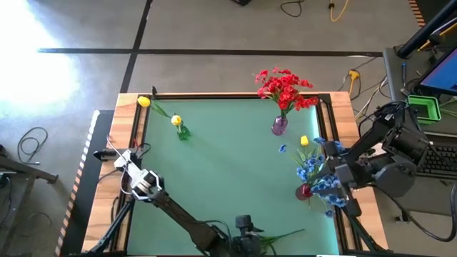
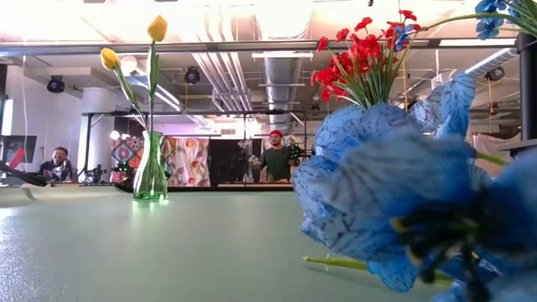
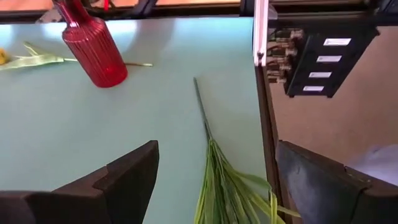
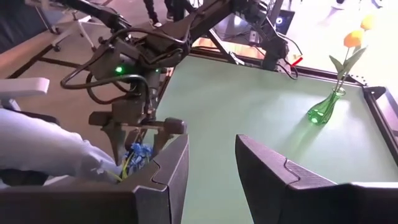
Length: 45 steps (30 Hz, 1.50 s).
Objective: Sort flowers into vase by color
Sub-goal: Put the blue flower into the red vase
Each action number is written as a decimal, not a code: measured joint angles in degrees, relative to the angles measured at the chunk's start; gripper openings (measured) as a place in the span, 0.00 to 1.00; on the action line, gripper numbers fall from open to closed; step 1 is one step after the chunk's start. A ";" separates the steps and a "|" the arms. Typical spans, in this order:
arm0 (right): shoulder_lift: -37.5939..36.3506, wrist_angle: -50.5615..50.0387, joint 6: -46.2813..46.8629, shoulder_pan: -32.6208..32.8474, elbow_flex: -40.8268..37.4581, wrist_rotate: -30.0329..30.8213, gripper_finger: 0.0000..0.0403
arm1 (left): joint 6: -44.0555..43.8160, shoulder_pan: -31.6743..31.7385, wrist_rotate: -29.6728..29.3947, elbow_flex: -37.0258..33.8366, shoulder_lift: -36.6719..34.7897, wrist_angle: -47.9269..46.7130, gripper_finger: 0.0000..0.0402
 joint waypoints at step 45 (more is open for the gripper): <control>0.09 0.04 -0.06 -0.01 -0.07 -0.23 0.31 | 2.67 2.32 5.90 8.58 11.61 -3.39 0.77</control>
